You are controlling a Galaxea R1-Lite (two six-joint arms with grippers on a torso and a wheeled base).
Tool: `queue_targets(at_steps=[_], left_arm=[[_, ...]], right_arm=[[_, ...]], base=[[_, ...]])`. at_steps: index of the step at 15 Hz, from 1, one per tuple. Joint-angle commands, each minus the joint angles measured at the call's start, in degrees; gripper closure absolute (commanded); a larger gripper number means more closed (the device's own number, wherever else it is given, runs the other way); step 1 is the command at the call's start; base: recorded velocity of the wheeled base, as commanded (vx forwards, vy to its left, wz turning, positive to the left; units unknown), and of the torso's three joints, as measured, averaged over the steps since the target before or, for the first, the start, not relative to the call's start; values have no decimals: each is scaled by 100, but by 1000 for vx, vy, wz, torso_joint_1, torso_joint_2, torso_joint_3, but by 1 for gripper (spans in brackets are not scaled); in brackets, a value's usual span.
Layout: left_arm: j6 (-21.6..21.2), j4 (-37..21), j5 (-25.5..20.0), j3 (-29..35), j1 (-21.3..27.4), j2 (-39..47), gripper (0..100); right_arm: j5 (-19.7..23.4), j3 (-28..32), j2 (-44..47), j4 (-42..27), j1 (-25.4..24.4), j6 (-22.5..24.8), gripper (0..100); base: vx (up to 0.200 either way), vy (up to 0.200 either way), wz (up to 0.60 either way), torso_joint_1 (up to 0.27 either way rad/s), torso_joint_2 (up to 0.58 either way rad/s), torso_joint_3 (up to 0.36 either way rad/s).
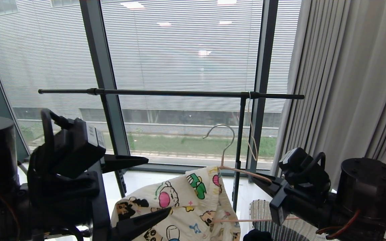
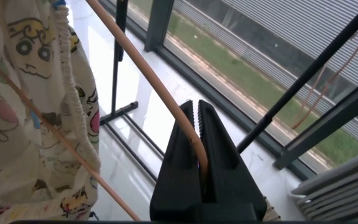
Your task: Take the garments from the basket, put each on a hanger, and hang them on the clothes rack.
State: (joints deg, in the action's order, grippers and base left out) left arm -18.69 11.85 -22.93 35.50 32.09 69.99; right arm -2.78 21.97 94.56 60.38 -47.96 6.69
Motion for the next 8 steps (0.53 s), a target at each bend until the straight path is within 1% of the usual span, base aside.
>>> queue_targets(at_steps=[1,4,5,7,8], left_arm=[[-3,2,8,-122,61,226,0],[-12,2,8,-201,61,349,0],[-91,2,8,-272,52,393,0],[-408,2,8,-430,-97,525,0],[-425,2,8,-500,-97,551,0]], right_arm=[[-3,-8,-8,0,-214,34,100],[5,-8,-8,0,-399,104,100],[5,-8,-17,0,-460,122,100],[5,-8,-78,0,-759,201,100],[-3,-8,-87,0,-873,254,100]], base=[[0,0,0,0,0,0],[0,0,0,0,0,0],[0,0,0,0,0,0],[0,0,0,0,0,0],[0,0,0,0,0,0]])
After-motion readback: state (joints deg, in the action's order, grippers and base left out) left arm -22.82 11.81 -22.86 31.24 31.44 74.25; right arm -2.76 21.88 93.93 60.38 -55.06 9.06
